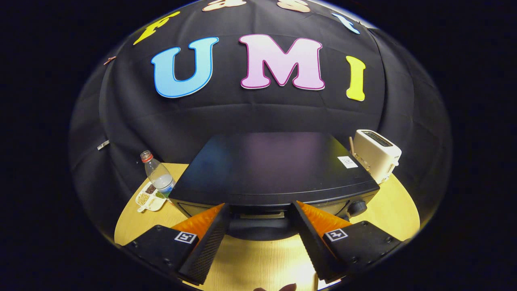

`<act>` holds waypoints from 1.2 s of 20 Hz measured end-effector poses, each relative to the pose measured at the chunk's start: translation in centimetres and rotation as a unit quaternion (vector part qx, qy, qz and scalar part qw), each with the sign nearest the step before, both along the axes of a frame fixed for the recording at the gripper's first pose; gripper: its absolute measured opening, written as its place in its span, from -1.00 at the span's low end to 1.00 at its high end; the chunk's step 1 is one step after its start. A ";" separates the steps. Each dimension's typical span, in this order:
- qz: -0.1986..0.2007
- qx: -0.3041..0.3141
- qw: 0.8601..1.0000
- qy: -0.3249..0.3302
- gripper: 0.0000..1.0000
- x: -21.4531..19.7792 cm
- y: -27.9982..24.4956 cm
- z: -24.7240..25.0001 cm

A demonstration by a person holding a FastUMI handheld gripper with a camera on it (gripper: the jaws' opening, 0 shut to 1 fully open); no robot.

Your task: Open the toaster oven, put the food inside, and close the toaster oven door.

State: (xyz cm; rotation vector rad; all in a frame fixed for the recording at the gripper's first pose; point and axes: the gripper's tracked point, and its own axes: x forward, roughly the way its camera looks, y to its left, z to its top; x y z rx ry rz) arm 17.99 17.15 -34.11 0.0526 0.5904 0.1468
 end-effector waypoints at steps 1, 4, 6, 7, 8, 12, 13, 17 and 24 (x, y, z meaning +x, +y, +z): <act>0.002 -0.001 1.000 0.001 0.98 -0.4 0.0 0.0; -0.001 0.007 1.000 0.005 1.00 -2.6 -0.4 -0.5; 0.001 0.002 1.000 0.006 1.00 -4.4 -0.6 -0.8; 0.002 -0.002 1.000 0.008 0.99 -5.3 -0.8 -1.2; 0.001 -0.004 1.000 0.009 1.00 -6.0 -0.9 -1.6; -0.006 -0.005 0.999 0.034 0.98 -9.3 -1.4 -3.8; -0.006 -0.006 0.999 0.043 0.98 -10.2 -1.5 -4.5; 0.000 -0.019 0.996 0.085 0.97 -13.3 -2.0 -7.8; 0.005 -0.011 0.992 0.125 0.97 -16.4 -2.3 -10.0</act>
